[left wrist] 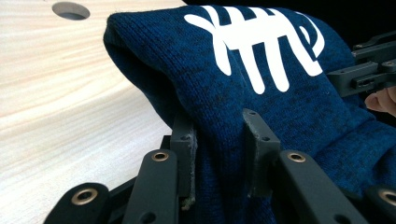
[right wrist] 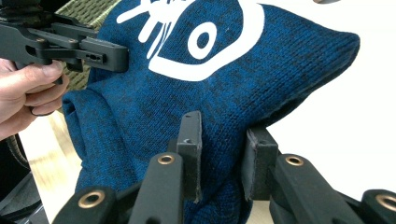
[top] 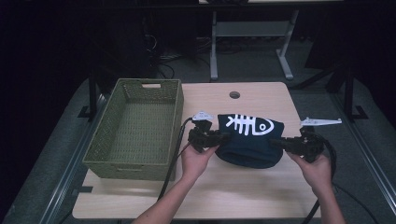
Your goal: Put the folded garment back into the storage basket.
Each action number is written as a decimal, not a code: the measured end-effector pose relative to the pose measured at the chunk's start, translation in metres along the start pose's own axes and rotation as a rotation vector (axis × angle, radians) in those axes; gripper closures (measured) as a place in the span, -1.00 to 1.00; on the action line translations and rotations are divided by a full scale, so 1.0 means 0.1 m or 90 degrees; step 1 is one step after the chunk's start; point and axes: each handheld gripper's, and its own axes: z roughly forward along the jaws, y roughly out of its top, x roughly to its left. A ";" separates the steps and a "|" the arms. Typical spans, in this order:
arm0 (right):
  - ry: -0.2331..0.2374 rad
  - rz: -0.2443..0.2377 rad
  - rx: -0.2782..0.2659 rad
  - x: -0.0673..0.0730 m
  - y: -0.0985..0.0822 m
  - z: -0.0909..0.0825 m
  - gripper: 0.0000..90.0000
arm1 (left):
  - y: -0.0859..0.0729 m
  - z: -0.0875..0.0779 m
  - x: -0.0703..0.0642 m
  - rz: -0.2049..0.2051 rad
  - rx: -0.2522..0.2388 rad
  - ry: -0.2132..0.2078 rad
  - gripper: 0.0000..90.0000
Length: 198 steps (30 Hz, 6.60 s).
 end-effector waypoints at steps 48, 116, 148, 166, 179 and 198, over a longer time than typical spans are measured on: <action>0.049 -0.028 -0.022 0.56 0.62 0.05 0.62 | 0.31 -0.78 0.20 -0.015 -0.051 -0.004 0.54; 0.142 -0.074 0.008 1.52 1.36 1.14 0.62 | 0.23 -2.09 0.95 -0.065 -0.099 0.083 0.53; 0.158 -0.085 0.025 1.77 1.43 1.56 0.62 | 0.10 -2.44 1.22 -0.086 -0.109 0.107 0.54; 0.165 -0.095 0.046 1.95 1.42 1.88 0.62 | -0.09 -2.64 1.43 -0.112 -0.110 0.117 0.53; 0.179 -0.096 0.055 2.06 1.40 2.10 0.62 | -0.20 -2.75 1.59 -0.129 -0.119 0.123 0.52; 0.166 -0.101 0.071 2.14 1.31 2.41 0.62 | -0.38 -2.78 1.82 -0.157 -0.107 0.151 0.47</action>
